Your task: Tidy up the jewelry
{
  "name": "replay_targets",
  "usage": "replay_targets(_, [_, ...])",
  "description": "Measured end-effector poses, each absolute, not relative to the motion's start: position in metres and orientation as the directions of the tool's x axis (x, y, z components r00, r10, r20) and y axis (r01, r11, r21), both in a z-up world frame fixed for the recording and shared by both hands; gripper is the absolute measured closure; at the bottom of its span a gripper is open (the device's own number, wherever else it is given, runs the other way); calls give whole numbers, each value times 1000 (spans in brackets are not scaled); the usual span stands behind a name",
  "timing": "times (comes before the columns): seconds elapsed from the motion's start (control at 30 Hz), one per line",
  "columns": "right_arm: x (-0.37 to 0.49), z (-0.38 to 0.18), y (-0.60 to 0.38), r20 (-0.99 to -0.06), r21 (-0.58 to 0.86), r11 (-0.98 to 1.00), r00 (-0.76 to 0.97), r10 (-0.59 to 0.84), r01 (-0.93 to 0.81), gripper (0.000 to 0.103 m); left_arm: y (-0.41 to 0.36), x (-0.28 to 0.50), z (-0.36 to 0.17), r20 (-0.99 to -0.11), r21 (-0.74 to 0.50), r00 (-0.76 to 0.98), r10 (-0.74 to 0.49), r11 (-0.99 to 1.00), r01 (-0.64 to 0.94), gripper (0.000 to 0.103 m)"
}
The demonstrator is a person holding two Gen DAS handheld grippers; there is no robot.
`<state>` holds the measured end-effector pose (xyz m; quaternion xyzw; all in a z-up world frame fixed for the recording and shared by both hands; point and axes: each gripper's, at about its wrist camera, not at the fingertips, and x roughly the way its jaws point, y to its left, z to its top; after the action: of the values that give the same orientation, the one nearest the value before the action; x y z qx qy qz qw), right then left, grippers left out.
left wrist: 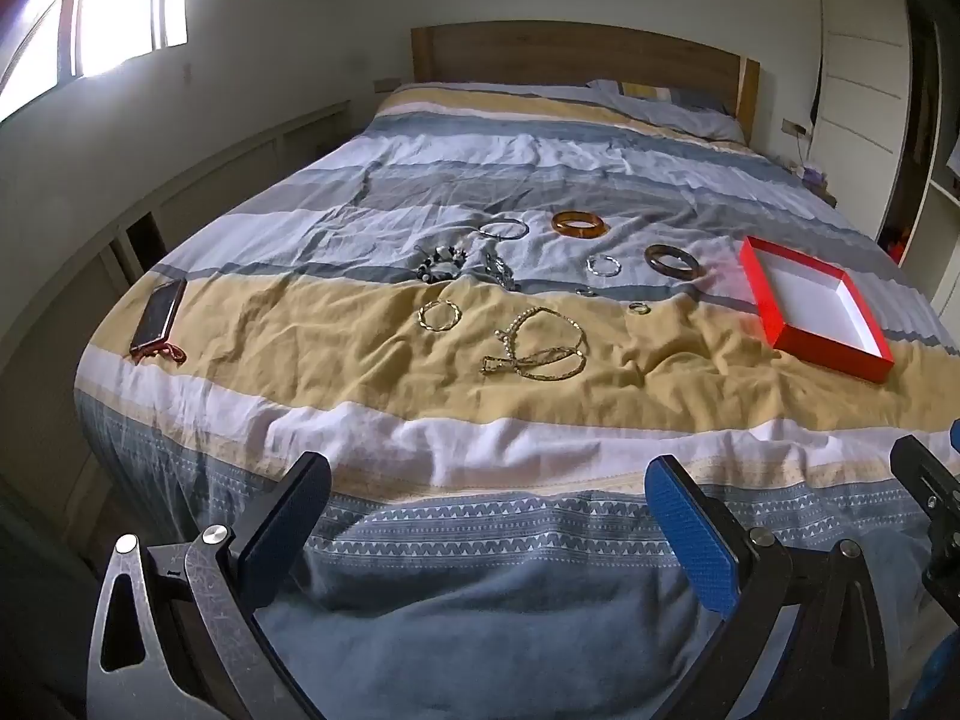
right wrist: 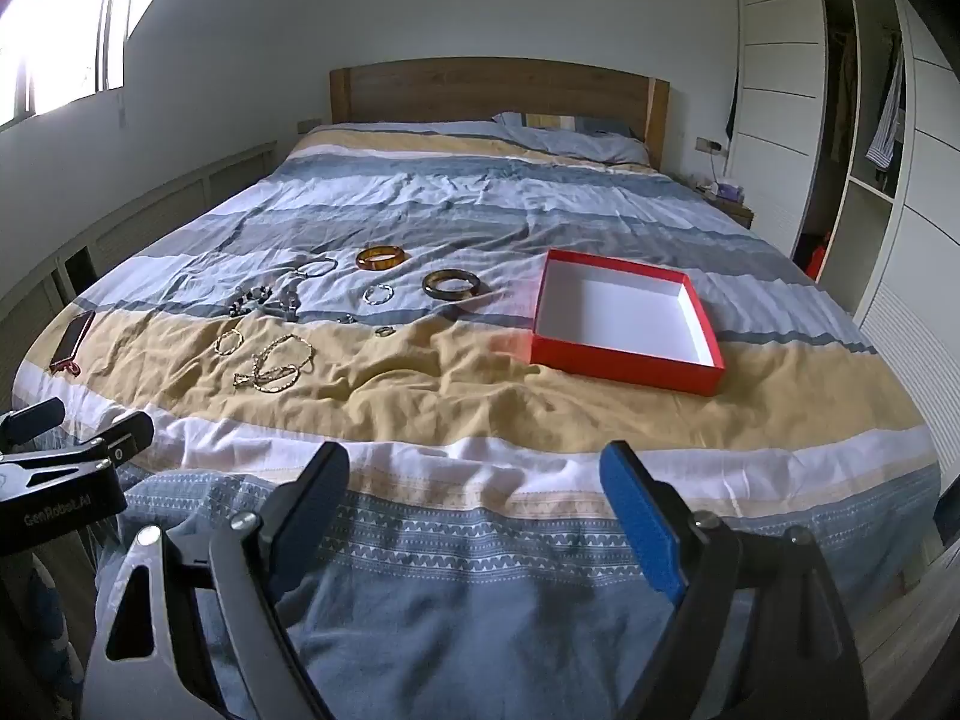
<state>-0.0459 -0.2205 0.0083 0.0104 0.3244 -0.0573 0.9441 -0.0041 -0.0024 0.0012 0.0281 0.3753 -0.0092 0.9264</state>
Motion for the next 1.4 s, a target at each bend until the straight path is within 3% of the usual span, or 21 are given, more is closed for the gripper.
replay_targets(0.53, [-44, 6, -216, -618, -21, 995, 781, -93, 102, 18, -6, 0, -2, -686, 64, 728, 4, 996, 55, 1])
replay_targets(1.07, [-22, -6, -211, -625, 44, 999, 780, 28, 0, 18, 29, 13, -13, -701, 31, 713, 21, 1000, 0, 1])
replay_targets(1.23, [-9, -13, -205, -633, 51, 998, 771, 68, -46, 19, 36, 24, -20, -716, 16, 698, 5, 1000, 10, 14])
replay_targets(1.4, [10, -16, -206, -640, 61, 995, 762, 97, -76, 19, 35, 39, -25, -729, -11, 684, -39, 999, 45, 18])
